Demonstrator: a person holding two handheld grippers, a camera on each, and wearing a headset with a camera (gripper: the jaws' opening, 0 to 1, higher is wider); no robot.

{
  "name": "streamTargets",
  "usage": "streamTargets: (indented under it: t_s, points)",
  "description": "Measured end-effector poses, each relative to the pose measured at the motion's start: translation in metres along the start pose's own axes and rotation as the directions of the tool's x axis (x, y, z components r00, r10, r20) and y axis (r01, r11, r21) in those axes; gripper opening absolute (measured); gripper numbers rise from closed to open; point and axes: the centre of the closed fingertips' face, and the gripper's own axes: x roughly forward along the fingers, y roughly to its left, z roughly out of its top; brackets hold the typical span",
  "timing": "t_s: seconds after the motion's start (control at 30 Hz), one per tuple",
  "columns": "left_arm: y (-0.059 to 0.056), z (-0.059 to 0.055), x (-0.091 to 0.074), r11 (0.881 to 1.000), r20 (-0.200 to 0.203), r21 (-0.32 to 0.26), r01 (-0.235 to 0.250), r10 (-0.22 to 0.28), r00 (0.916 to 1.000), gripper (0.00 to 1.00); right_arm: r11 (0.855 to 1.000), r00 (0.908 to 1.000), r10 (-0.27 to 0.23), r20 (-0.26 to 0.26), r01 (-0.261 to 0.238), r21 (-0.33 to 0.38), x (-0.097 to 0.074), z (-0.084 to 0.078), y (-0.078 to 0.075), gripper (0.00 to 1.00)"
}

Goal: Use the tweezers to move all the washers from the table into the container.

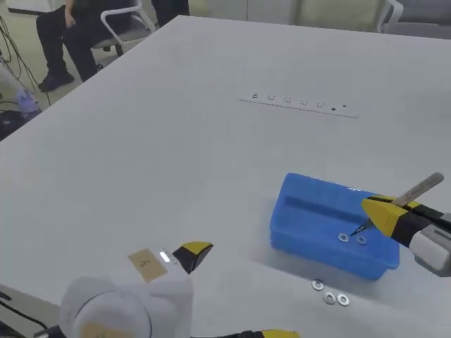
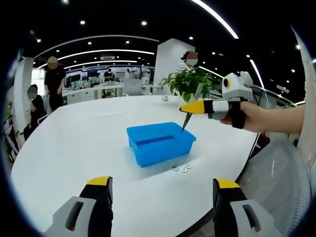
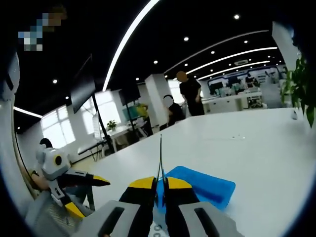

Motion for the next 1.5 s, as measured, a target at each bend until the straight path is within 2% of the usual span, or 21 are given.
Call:
streamTargets:
  t_s: [0.1, 0.2, 0.27, 0.47, 0.53, 0.6, 0.67, 0.8, 0.97, 1.17, 1.2, 1.37, 1.5]
  points:
    - [-0.001, 0.000, 0.000, 1.000, -0.002, 0.000, 0.001, -0.001, 1.0000, 0.85, 0.999, 0.9992, -0.002, -0.039, 0.003, 0.038, -0.002, -0.022, 0.003, 0.04]
    - [-0.001, -0.001, 0.001, 1.000, -0.006, 0.001, 0.002, -0.002, 1.0000, 0.85, 0.999, 0.9970, -0.013, -0.076, 0.016, 0.037, -0.002, -0.039, 0.006, 0.04]
    - [-0.001, -0.002, 0.001, 1.000, -0.009, -0.001, 0.003, -0.003, 1.0000, 0.85, 0.999, 0.9928, -0.016, -0.118, 0.020, 0.037, -0.002, -0.054, 0.007, 0.04]
    - [-0.002, -0.004, 0.001, 1.000, -0.017, -0.002, 0.010, -0.010, 0.9998, 0.85, 0.998, 0.9812, -0.047, -0.187, 0.054, 0.034, 0.000, -0.079, -0.001, 0.04]
    - [-0.002, -0.004, 0.001, 1.000, -0.017, 0.000, 0.012, -0.012, 0.9998, 0.85, 0.998, 0.9783, -0.057, -0.199, 0.063, 0.025, 0.001, -0.083, -0.004, 0.04]
    - [-0.002, -0.005, 0.001, 1.000, -0.021, -0.001, 0.011, -0.011, 0.9997, 0.85, 0.998, 0.9778, -0.045, -0.205, 0.052, 0.031, 0.003, -0.085, -0.005, 0.04]
    - [0.000, -0.007, 0.000, 1.000, -0.026, -0.010, -0.001, 0.000, 0.9997, 0.85, 0.997, 0.9754, -0.074, -0.208, 0.071, -0.022, 0.003, -0.085, -0.009, 0.04]
    - [0.003, -0.006, -0.002, 0.999, -0.014, -0.037, -0.014, 0.013, 0.9998, 0.84, 0.999, 0.9710, -0.051, -0.234, 0.049, -0.015, 0.005, -0.093, -0.006, 0.04]
    - [-0.001, -0.006, -0.001, 1.000, -0.024, -0.011, 0.006, -0.006, 0.9997, 0.84, 0.999, 0.9714, -0.037, -0.235, 0.033, -0.020, 0.002, -0.093, -0.002, 0.04]
    - [0.001, -0.004, -0.001, 1.000, -0.013, -0.021, -0.001, 0.001, 0.9999, 0.84, 0.999, 0.9691, -0.029, -0.245, 0.020, -0.040, 0.002, -0.093, 0.000, 0.04]
    - [0.002, -0.004, -0.001, 1.000, -0.015, -0.015, -0.004, 0.004, 0.9999, 0.84, 0.998, 0.9669, -0.029, -0.254, 0.012, -0.068, 0.001, -0.094, 0.001, 0.04]
    - [0.004, -0.002, -0.001, 1.000, -0.008, -0.028, -0.009, 0.009, 0.9999, 0.84, 0.993, 0.9650, -0.027, -0.261, -0.004, -0.116, 0.005, -0.095, 0.005, 0.04]
    - [0.003, -0.007, 0.001, 1.000, -0.032, -0.016, -0.002, 0.002, 0.9995, 0.83, 0.987, 0.9628, -0.014, -0.270, -0.030, -0.157, 0.005, -0.096, 0.007, 0.04]
